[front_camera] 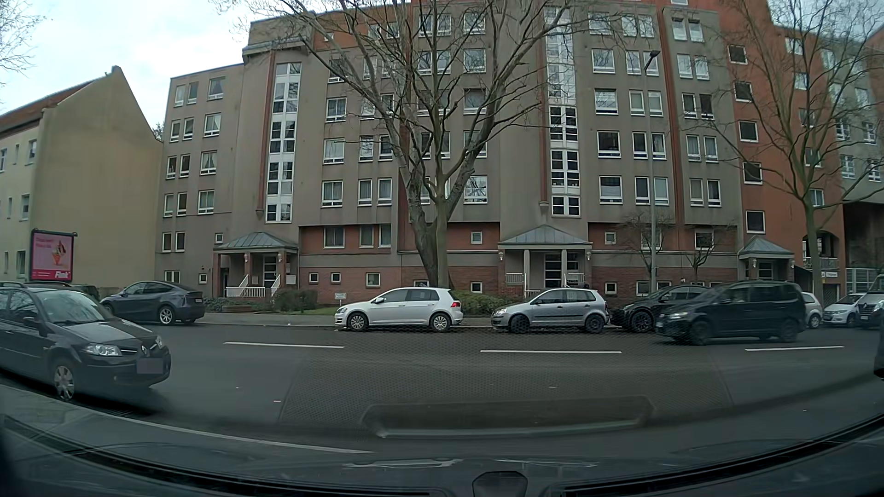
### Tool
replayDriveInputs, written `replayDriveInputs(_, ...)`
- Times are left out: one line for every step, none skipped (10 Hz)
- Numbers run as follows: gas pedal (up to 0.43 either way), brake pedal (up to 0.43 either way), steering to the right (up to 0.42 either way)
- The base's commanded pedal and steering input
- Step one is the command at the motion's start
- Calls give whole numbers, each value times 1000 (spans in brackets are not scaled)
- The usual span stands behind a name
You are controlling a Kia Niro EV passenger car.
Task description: Follow the waypoints while adhering to traffic rules and regulations
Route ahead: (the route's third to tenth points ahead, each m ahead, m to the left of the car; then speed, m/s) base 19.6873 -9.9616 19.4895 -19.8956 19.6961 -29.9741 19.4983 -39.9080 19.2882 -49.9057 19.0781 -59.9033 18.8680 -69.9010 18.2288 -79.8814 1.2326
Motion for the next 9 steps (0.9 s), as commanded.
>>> replayDriveInputs(0, 110, 196)
replayDriveInputs(0, 110, 196)
replayDriveInputs(0, 91, 196)
replayDriveInputs(0, 73, 197)
replayDriveInputs(0, 61, 200)
replayDriveInputs(0, 55, 201)
replayDriveInputs(0, 61, 204)
replayDriveInputs(0, 73, 214)
replayDriveInputs(0, 85, 228)
